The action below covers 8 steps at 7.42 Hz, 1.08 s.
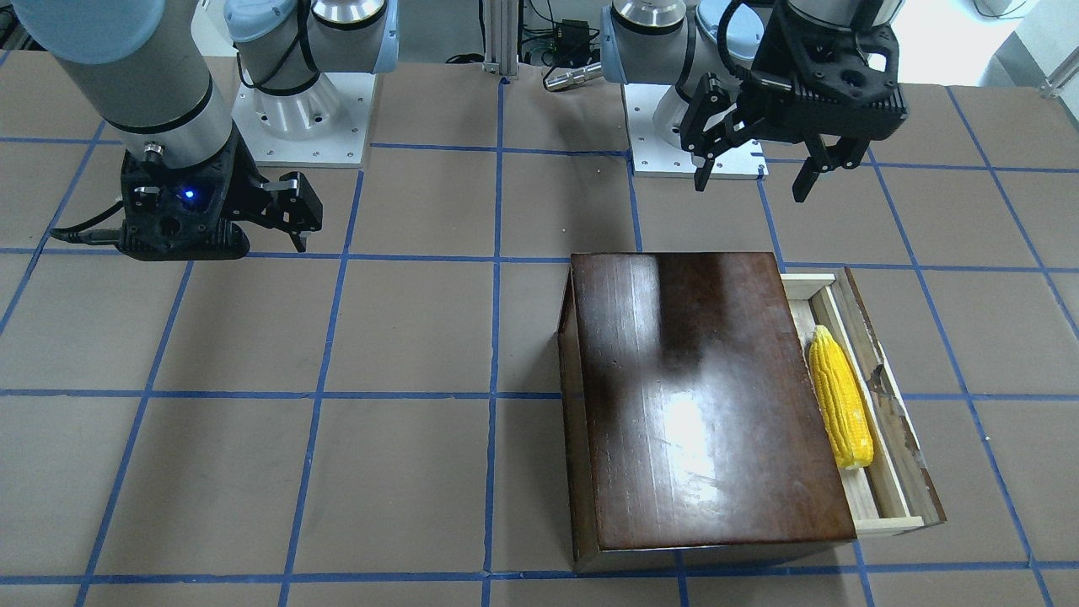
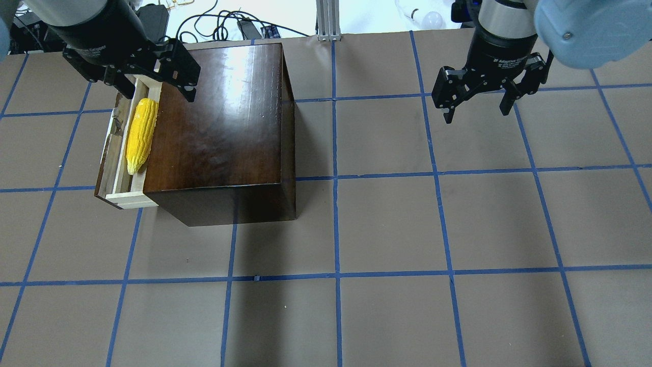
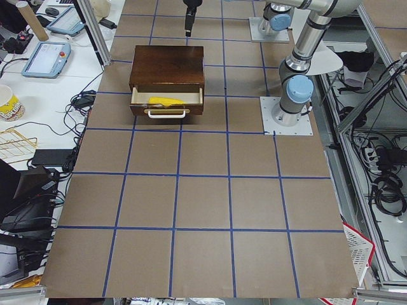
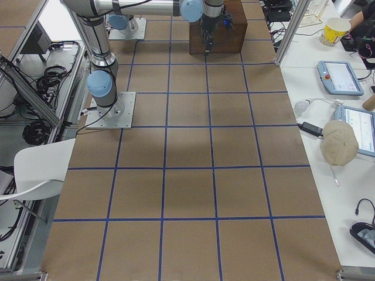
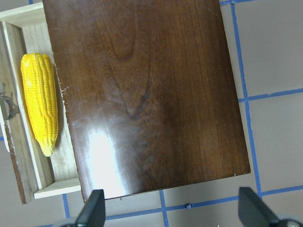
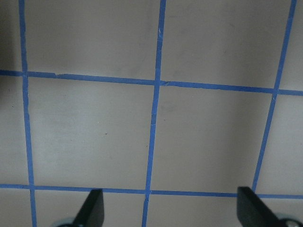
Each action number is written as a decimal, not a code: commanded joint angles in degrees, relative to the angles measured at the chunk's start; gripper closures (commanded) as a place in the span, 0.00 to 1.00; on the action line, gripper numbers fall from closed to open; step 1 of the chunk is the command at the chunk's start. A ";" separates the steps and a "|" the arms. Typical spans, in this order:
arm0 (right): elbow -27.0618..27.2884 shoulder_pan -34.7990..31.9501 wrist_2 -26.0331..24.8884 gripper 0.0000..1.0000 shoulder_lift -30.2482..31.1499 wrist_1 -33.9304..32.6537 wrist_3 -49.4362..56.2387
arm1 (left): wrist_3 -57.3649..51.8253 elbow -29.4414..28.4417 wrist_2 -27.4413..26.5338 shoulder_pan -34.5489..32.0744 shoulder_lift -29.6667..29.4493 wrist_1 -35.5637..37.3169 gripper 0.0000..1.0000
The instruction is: Open drawer and put corn inside
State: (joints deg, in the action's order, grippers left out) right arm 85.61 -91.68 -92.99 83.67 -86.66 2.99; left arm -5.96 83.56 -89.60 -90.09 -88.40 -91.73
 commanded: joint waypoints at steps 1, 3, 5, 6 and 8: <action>0.00 0.01 0.00 0.00 0.00 0.00 0.00 | 0.07 -0.42 -0.05 0.70 0.42 -1.34 0.00; 0.00 0.01 0.00 0.00 0.00 0.00 0.00 | -0.02 -0.42 -0.05 0.61 0.34 -1.34 0.00; 0.00 -0.08 0.00 0.00 0.00 0.00 0.00 | 0.42 -0.42 -0.05 0.44 0.33 -1.43 0.00; 0.00 0.01 0.00 0.00 0.00 0.00 0.00 | 0.51 -0.59 0.04 0.53 0.42 -1.43 0.00; 0.00 -0.08 0.00 0.00 0.00 0.00 0.00 | 0.59 -0.51 0.04 0.44 0.42 -1.43 0.00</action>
